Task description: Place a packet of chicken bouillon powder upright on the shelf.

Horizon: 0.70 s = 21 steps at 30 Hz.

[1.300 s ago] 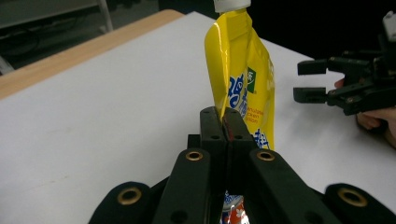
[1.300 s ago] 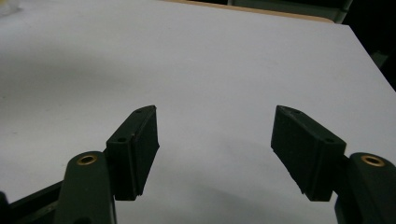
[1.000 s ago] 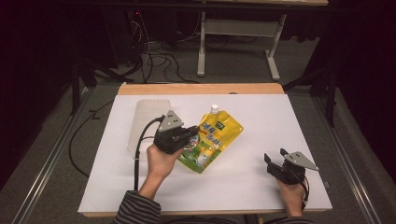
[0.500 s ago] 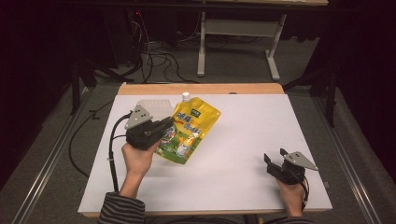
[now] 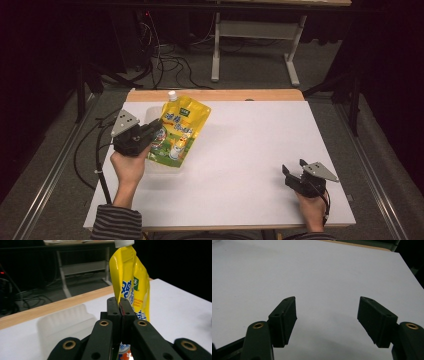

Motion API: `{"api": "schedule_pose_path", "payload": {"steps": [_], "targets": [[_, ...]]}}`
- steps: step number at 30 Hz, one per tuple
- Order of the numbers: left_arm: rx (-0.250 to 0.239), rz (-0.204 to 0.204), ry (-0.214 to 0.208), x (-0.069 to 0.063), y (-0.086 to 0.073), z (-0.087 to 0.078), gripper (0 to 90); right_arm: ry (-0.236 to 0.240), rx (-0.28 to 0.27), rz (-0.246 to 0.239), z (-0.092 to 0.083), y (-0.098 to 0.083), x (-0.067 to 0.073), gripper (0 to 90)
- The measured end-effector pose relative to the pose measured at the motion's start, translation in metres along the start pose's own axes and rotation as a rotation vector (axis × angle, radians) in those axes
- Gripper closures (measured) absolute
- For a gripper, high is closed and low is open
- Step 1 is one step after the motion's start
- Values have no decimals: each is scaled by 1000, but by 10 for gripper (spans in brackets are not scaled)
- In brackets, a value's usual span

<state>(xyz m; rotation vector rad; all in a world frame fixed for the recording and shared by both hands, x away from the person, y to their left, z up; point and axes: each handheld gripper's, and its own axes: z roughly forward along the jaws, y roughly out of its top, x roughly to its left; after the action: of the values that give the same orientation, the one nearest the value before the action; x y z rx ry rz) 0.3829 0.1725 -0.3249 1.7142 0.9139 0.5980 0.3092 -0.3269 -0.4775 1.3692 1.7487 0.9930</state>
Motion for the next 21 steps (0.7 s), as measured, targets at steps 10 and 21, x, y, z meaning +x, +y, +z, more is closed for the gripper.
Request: {"api": "schedule_pose_path", "payload": {"steps": [10,21], "targets": [[-34,-47,38,20,-1,-2,892,0,0,-3,0,0,0,320],[-14,-51,98,29,-11,10,889,0,2,0,0,0,0,319]]}}
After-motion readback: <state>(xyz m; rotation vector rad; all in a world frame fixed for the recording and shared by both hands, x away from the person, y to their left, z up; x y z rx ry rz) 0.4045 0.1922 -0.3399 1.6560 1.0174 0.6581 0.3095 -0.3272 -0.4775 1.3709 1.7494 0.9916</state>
